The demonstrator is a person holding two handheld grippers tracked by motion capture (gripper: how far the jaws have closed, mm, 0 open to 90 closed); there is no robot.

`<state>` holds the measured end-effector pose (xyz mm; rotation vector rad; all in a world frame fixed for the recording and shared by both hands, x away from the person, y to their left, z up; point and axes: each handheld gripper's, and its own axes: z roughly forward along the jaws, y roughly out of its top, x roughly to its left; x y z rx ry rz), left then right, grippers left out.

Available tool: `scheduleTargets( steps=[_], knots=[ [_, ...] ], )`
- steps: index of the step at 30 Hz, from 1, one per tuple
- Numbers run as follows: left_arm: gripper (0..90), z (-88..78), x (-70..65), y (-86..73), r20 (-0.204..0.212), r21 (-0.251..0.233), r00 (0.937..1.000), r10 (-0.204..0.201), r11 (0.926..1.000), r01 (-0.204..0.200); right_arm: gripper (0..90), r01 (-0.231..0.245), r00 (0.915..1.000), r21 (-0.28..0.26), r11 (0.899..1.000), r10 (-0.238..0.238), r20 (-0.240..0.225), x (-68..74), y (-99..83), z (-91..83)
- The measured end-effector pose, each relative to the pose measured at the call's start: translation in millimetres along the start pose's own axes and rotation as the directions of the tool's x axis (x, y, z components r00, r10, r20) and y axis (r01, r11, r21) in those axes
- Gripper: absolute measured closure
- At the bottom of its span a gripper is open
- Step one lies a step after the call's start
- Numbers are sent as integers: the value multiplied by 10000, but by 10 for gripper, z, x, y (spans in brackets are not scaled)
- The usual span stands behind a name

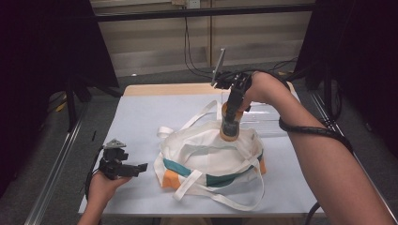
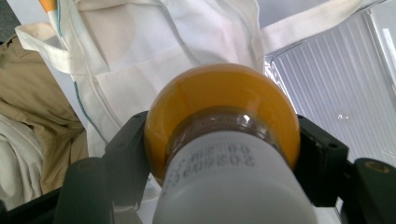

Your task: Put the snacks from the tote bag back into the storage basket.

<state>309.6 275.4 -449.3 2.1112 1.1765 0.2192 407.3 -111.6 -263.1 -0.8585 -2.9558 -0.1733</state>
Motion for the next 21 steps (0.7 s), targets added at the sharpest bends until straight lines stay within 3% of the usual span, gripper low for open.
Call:
scheduleTargets(
  steps=[21],
  knots=[
    [32,-9,-19,12,49,78,9999,149,9999,-149,302,-453,9988,-11,9990,453,190,-163,39,-93]
  ],
)
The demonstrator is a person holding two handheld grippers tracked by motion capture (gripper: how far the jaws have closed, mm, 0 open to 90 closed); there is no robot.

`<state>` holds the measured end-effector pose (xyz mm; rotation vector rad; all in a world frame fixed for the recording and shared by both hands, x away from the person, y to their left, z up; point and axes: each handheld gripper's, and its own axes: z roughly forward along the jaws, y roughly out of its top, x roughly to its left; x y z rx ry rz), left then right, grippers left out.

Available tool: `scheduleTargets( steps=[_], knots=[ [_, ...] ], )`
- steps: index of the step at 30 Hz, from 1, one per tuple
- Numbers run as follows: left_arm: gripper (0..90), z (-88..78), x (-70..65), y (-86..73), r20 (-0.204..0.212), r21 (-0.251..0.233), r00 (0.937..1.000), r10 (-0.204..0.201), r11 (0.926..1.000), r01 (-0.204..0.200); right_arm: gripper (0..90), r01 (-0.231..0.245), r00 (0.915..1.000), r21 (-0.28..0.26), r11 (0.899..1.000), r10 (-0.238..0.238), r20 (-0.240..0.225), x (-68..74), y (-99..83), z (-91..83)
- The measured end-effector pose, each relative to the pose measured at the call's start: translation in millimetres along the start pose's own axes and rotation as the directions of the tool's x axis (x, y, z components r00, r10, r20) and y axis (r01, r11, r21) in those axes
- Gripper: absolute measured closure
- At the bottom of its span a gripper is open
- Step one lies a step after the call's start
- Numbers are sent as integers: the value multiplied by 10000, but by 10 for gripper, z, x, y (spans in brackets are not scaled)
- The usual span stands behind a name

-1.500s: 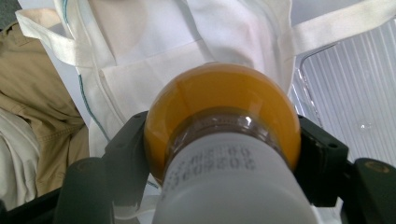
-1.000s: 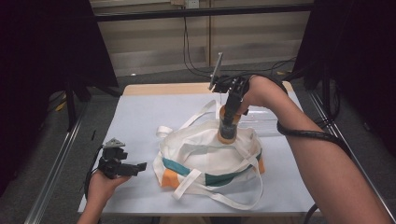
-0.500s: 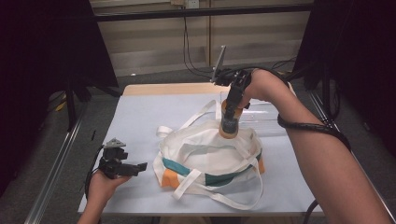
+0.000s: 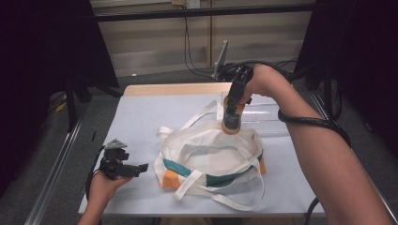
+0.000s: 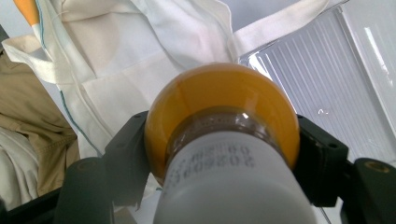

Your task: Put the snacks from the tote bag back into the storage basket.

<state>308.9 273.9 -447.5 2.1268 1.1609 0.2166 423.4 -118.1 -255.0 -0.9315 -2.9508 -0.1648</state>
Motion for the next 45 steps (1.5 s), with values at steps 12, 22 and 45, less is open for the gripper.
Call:
scheduleTargets(
  steps=[12,22,45],
  knots=[
    [32,-1,6,2,61,148,9998,165,9998,-166,301,-112,9999,-25,9999,112,54,-71,6,-45],
    [32,7,-18,1,-41,7,9999,98,10000,-98,302,-260,9996,-81,9996,261,99,-141,-3,-70],
    [33,-7,-38,-4,-126,-92,9998,134,9999,-135,303,-346,9993,-20,9994,347,114,-311,14,-71]
  ],
)
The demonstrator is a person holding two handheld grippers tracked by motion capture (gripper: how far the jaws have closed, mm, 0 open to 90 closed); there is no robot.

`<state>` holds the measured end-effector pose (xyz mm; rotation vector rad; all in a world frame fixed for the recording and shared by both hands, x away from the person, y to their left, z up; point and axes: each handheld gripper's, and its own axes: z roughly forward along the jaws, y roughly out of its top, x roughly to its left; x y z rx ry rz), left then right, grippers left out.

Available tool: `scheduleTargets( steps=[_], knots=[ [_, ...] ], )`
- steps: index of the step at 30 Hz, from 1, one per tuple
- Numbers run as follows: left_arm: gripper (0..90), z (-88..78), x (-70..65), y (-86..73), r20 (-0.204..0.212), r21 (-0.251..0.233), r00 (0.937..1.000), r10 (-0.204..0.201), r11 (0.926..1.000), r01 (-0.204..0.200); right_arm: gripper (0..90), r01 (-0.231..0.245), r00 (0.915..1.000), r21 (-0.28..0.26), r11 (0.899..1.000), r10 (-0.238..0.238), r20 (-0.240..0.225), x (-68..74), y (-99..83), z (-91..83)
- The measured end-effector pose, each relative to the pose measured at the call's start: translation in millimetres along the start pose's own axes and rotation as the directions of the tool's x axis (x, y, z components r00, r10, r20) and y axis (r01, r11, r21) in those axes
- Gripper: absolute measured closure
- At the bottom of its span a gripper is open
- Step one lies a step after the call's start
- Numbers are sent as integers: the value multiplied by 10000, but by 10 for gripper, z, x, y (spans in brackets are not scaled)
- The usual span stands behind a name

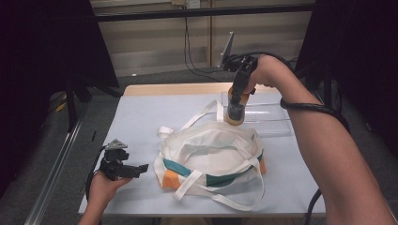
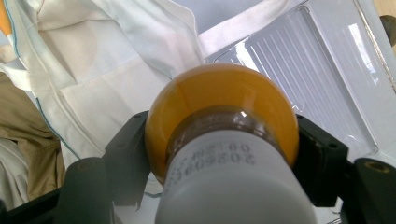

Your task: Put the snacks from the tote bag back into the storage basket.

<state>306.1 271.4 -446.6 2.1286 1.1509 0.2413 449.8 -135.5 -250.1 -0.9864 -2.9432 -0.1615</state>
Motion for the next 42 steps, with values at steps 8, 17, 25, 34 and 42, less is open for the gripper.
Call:
scheduleTargets(
  steps=[8,17,25,34,42],
  knots=[
    [33,-4,-5,-4,6,10,10000,-7,10000,7,302,-108,9999,78,9999,107,53,-55,18,18],
    [33,-13,-3,-1,-56,134,9999,141,9998,-140,303,-76,10000,96,9999,76,20,-106,60,34],
    [33,1,-6,-6,-79,4,10000,22,10000,-22,303,-47,10000,27,10000,47,80,-190,70,43],
    [33,4,-12,-8,-11,67,10000,2,10000,-2,303,-287,9996,67,9996,287,-21,-244,83,53],
    [33,1,-4,-13,-26,135,10000,75,9999,-75,303,-92,9999,124,9999,91,42,-275,110,100]
  ],
)
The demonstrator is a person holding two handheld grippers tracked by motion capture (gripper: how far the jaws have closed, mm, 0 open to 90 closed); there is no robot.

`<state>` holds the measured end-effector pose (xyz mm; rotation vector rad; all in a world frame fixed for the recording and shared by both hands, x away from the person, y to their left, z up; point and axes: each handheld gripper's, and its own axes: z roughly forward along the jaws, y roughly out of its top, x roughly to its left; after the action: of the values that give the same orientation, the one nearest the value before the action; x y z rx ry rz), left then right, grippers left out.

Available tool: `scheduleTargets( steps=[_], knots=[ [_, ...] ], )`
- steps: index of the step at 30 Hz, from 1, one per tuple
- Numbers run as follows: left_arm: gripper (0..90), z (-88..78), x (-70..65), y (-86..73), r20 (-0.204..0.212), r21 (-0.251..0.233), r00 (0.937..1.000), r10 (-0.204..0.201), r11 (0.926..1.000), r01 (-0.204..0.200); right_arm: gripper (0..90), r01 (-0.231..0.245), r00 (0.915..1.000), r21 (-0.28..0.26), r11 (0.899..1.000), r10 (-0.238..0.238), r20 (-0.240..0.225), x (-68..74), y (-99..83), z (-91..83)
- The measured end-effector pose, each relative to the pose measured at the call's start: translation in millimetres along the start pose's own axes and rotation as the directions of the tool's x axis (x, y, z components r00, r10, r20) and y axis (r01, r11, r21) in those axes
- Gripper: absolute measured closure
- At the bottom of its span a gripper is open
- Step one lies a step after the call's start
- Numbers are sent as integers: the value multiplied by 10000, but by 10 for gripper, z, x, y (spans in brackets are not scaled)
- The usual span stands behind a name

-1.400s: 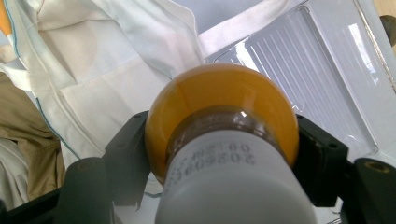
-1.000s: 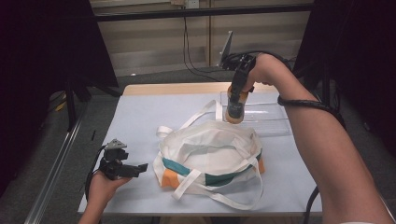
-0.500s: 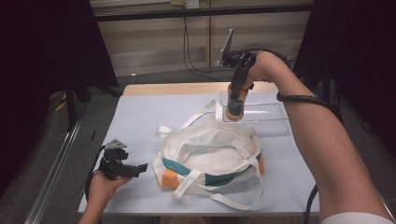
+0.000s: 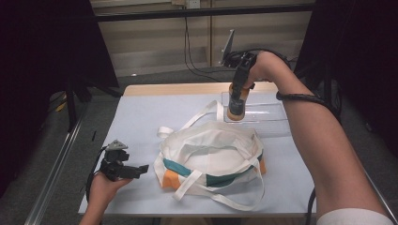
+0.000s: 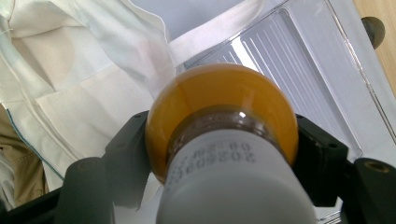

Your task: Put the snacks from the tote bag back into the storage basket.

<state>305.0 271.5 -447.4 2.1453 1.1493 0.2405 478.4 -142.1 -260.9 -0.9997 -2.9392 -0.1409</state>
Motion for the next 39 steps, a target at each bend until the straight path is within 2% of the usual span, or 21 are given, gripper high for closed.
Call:
scheduleTargets(
  steps=[1,5,6,7,10,15,17,18,22,29,30,39],
  knots=[
    [33,6,-8,-2,-1,-91,9999,-118,9999,118,303,-69,10000,50,10000,69,-9,1,6,1],
    [33,2,12,-5,58,77,10000,0,10000,-1,303,-24,10000,22,10000,24,-5,-19,17,11],
    [34,12,6,-11,50,13,9999,-112,9999,112,303,-28,10000,22,10000,28,-1,-22,20,13],
    [34,0,19,-6,191,258,9998,-35,9997,30,303,82,10000,-28,10000,-82,32,-33,21,24],
    [34,13,5,-13,40,-18,9999,-125,9999,126,303,-5,10000,20,10000,5,62,-34,34,30],
    [34,13,5,-19,18,-52,9999,-133,9999,133,303,46,9999,-4,10000,-46,92,-57,44,45],
    [34,6,12,-18,22,44,10000,-18,10000,18,303,-21,9999,74,10000,20,124,-56,55,48],
    [34,8,3,-19,33,-53,9999,-156,9999,156,303,16,9999,86,10000,-17,141,-60,57,55],
    [34,-6,13,-16,153,151,9998,-145,9998,142,303,20,9999,70,10000,-21,120,-75,64,72],
    [34,5,8,-27,43,-79,9998,-190,9998,190,303,81,9999,92,9999,-82,124,-105,67,129],
    [34,0,14,-27,49,-10,9999,-96,10000,96,303,168,9998,67,9998,-169,116,-115,66,141],
    [34,-2,12,-24,50,49,9999,-154,9999,154,303,146,9998,92,9999,-147,136,-150,58,181]
  ],
)
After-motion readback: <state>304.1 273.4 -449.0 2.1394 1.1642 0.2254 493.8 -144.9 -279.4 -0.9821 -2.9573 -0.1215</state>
